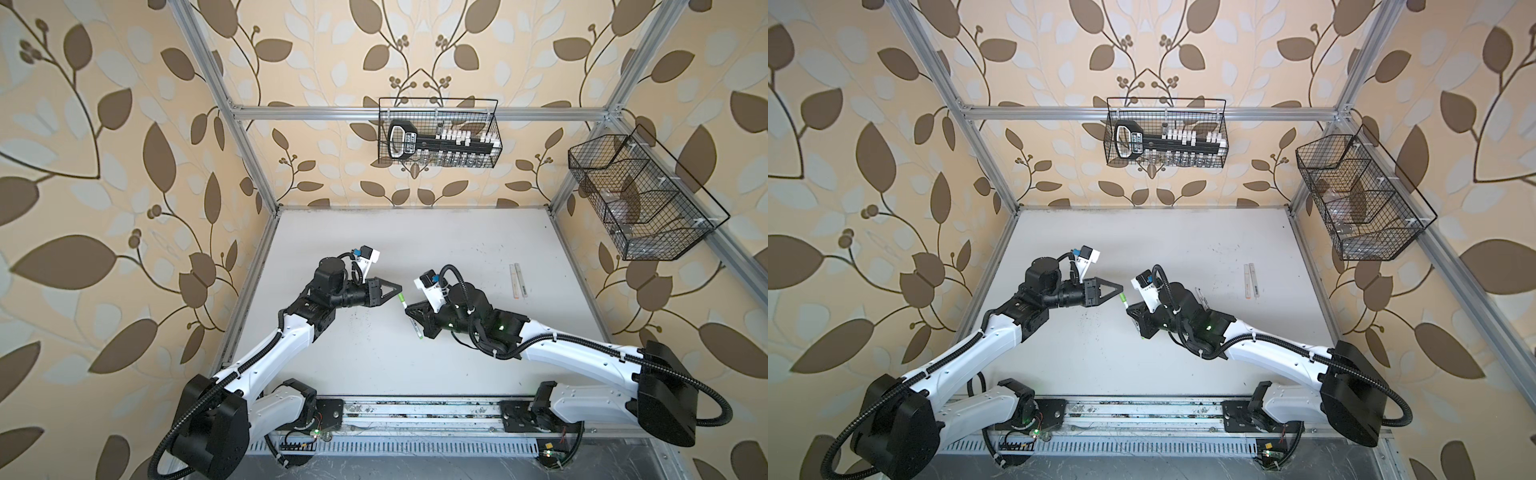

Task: Insert the pens into the pen caps

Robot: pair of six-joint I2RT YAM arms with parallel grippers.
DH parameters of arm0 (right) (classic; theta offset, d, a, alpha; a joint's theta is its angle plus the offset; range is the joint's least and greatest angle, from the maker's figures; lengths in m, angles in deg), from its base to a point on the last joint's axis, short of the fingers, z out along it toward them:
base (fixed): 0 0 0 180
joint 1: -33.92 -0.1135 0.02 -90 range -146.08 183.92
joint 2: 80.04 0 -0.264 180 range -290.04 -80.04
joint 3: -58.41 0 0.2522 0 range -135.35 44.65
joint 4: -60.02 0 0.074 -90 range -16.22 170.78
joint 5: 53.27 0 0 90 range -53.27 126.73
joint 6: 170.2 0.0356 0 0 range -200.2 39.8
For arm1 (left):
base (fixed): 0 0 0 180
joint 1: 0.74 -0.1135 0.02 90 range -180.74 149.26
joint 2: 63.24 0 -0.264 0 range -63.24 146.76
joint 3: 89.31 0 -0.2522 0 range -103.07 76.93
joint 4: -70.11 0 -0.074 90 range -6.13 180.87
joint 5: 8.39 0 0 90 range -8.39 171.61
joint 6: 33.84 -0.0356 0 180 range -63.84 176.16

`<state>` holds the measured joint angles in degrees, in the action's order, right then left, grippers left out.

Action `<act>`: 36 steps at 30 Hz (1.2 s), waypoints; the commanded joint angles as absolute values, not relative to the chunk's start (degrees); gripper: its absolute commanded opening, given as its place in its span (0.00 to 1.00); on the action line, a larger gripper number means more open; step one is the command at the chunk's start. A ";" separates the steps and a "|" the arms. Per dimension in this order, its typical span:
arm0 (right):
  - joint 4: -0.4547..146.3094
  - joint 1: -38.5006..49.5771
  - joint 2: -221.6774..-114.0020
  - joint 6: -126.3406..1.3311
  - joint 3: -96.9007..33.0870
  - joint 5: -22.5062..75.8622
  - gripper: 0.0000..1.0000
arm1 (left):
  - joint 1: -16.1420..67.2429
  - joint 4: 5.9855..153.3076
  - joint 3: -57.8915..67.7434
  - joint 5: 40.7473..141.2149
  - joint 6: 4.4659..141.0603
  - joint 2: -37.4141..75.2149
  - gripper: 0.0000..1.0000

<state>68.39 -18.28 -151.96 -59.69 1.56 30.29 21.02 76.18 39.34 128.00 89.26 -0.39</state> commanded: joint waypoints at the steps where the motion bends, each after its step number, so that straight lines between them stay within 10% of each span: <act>1: 67.80 -17.81 -152.74 -61.30 -1.49 29.71 0.04 | 22.54 79.38 37.02 128.46 85.69 -0.14 0.00; 13: 70.60 -16.27 -154.41 -63.14 -5.41 28.28 0.04 | 24.49 82.11 35.45 128.02 83.64 1.36 0.00; 18: 71.06 -16.52 -155.95 -63.24 -6.70 27.90 0.04 | 24.42 82.85 35.27 127.16 83.41 1.36 0.23; 24: 71.27 -17.22 -157.09 -63.16 -7.75 28.20 0.04 | 24.47 83.69 34.92 126.61 83.09 1.53 0.27; 30: 71.32 -17.63 -157.56 -63.42 -8.59 28.06 0.04 | 24.48 84.13 34.91 126.26 82.67 1.12 0.02; 36: 72.32 -17.76 -157.51 -62.40 -8.21 28.65 0.16 | 24.49 85.01 35.00 124.30 81.99 -0.58 0.00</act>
<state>73.66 -17.08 -157.07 -62.23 -6.07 28.87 24.08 84.38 36.83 124.90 83.84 1.27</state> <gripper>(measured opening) 0.132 0.108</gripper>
